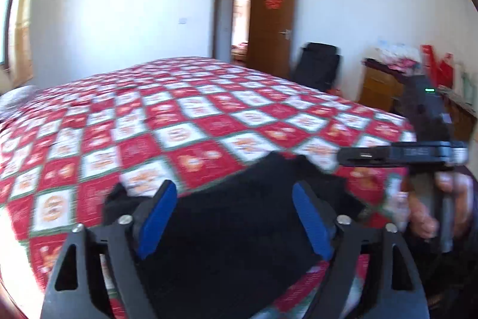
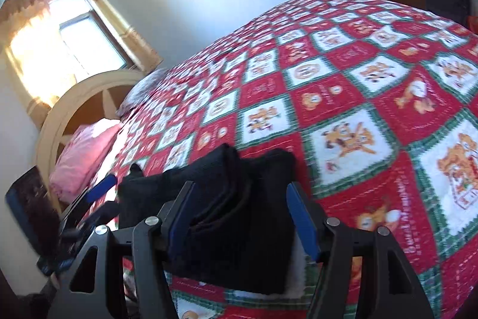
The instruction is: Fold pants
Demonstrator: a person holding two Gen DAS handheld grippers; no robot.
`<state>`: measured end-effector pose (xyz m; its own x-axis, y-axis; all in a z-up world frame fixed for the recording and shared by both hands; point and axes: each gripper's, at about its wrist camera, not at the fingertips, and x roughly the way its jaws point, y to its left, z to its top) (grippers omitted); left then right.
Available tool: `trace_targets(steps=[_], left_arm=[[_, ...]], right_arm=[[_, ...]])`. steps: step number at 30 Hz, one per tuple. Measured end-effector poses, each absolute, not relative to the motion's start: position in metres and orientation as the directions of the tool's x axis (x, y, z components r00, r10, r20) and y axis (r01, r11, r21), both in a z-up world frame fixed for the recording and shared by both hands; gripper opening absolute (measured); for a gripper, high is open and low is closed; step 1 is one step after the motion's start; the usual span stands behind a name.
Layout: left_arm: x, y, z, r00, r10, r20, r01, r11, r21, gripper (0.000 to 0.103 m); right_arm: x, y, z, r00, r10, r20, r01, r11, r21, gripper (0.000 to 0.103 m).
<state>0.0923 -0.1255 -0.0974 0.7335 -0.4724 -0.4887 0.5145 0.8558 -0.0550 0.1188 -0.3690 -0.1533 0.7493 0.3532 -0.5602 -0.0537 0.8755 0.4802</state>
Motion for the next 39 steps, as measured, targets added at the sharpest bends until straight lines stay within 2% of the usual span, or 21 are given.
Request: trace_targets(steps=[5, 11, 15, 16, 17, 20, 22, 25, 30, 33, 37, 39], left_arm=[[0.109, -0.086, -0.117, 0.785, -0.347, -0.513, 0.349, 0.932, -0.096, 0.091], [0.113, -0.071, -0.128, 0.790, -0.320, -0.523, 0.304, 0.945, -0.120, 0.098], [0.111, -0.069, -0.130, 0.800, -0.298, -0.520, 0.294, 0.951, -0.093, 0.103], [0.112, -0.068, -0.130, 0.803, -0.294, -0.519, 0.290, 0.953, -0.091, 0.103], [0.114, -0.067, -0.131, 0.802, -0.290, -0.522, 0.286, 0.954, -0.089, 0.103], [0.124, -0.063, -0.138, 0.794, -0.265, -0.548, 0.259, 0.962, -0.089, 0.103], [0.131, -0.060, -0.143, 0.777, -0.262, -0.572, 0.241, 0.964, -0.114, 0.103], [0.134, -0.056, -0.146, 0.763, -0.289, -0.578, 0.238, 0.957, -0.164, 0.103], [0.128, -0.063, -0.149, 0.750, -0.297, -0.591, 0.264, 0.954, -0.144, 0.103], [0.124, -0.065, -0.145, 0.766, -0.298, -0.570, 0.271, 0.953, -0.134, 0.103], [0.123, -0.060, -0.133, 0.805, -0.278, -0.525, 0.251, 0.960, -0.123, 0.103], [0.132, -0.056, -0.130, 0.810, -0.258, -0.527, 0.230, 0.966, -0.120, 0.103]], right_arm=[[0.131, -0.344, -0.155, 0.697, 0.384, -0.606, -0.096, 0.887, 0.452, 0.067], [0.129, -0.321, -0.135, 0.725, 0.325, -0.607, -0.124, 0.929, 0.349, 0.067], [0.141, -0.306, -0.155, 0.642, 0.272, -0.717, -0.115, 0.959, 0.260, 0.066], [0.140, -0.304, -0.162, 0.623, 0.263, -0.737, -0.120, 0.963, 0.242, 0.054], [0.138, -0.302, -0.164, 0.614, 0.241, -0.751, -0.121, 0.970, 0.213, 0.033], [0.126, -0.307, -0.158, 0.627, 0.253, -0.737, -0.142, 0.967, 0.212, 0.022], [0.114, -0.311, -0.145, 0.667, 0.274, -0.693, -0.156, 0.961, 0.230, 0.021], [0.104, -0.319, -0.136, 0.705, 0.252, -0.663, -0.136, 0.965, 0.223, 0.021], [0.101, -0.343, -0.176, 0.626, 0.226, -0.746, -0.045, 0.966, 0.255, 0.021], [0.093, -0.345, -0.176, 0.632, 0.230, -0.740, -0.066, 0.968, 0.244, 0.022], [0.097, -0.350, -0.159, 0.686, 0.209, -0.697, -0.049, 0.969, 0.242, 0.050], [0.106, -0.353, -0.149, 0.708, 0.234, -0.666, -0.061, 0.960, 0.272, 0.053]])
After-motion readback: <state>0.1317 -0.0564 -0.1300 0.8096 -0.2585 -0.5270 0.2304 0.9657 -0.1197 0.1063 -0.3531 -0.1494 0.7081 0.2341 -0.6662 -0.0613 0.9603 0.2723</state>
